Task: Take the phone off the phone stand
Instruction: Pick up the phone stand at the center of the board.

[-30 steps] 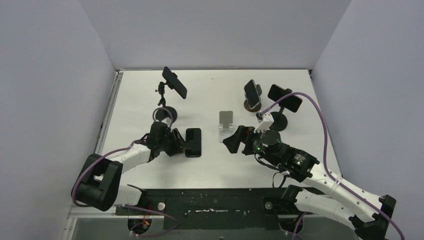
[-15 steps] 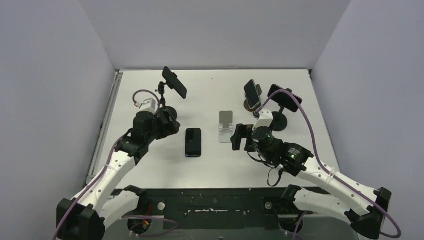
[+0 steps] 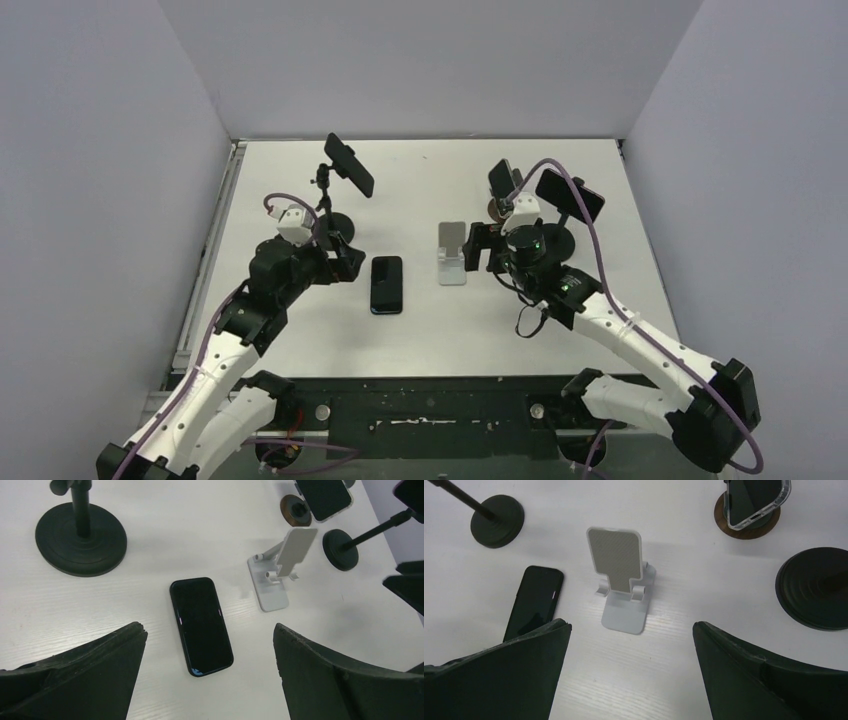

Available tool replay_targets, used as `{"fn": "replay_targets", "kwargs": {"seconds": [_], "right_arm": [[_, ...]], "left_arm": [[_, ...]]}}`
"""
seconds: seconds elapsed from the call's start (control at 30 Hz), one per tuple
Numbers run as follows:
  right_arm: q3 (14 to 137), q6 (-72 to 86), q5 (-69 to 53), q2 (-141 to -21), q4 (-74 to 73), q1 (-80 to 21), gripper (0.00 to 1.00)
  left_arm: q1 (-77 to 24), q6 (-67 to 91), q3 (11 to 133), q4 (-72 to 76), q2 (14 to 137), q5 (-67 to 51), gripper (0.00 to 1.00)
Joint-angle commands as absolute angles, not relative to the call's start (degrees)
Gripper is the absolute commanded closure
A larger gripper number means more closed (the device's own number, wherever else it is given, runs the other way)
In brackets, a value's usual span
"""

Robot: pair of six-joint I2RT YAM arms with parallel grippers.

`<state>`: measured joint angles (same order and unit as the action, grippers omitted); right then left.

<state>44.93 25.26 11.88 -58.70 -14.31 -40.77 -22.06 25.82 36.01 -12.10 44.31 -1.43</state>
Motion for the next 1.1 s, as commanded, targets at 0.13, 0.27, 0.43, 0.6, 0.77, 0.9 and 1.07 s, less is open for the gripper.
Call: {"fn": "replay_targets", "kwargs": {"seconds": [0.13,0.27,0.43,0.6,0.77,0.9,1.07], "right_arm": [[50.76,26.01,16.32,-71.71,-6.22,-40.57,0.00],[58.23,27.61,28.08,-81.00,-14.47,-45.80,0.00],[60.93,29.84,29.13,-85.98,-15.27,-46.63,0.00],[62.44,30.69,28.46,-89.00,-14.85,-45.66,0.00],[62.42,28.72,25.54,-91.02,-11.87,-44.96,0.00],[62.64,28.80,22.48,-92.59,-11.04,-43.09,0.00],[62.80,27.53,19.25,-93.64,-9.09,-42.47,0.00]], "left_arm": [[-23.64,24.52,35.44,-6.61,42.03,-5.37,0.03],[-23.73,25.08,35.37,-7.03,41.79,-3.02,0.03],[-24.23,25.22,35.25,-7.11,41.05,-3.13,0.03],[-24.81,25.18,35.12,-7.29,40.63,-2.96,0.03],[-25.39,25.13,34.85,-7.30,40.50,-2.89,0.03],[-25.65,25.13,34.88,-7.22,40.39,-3.26,0.03],[-25.84,25.12,34.80,-7.17,40.12,-3.37,0.02]]}}
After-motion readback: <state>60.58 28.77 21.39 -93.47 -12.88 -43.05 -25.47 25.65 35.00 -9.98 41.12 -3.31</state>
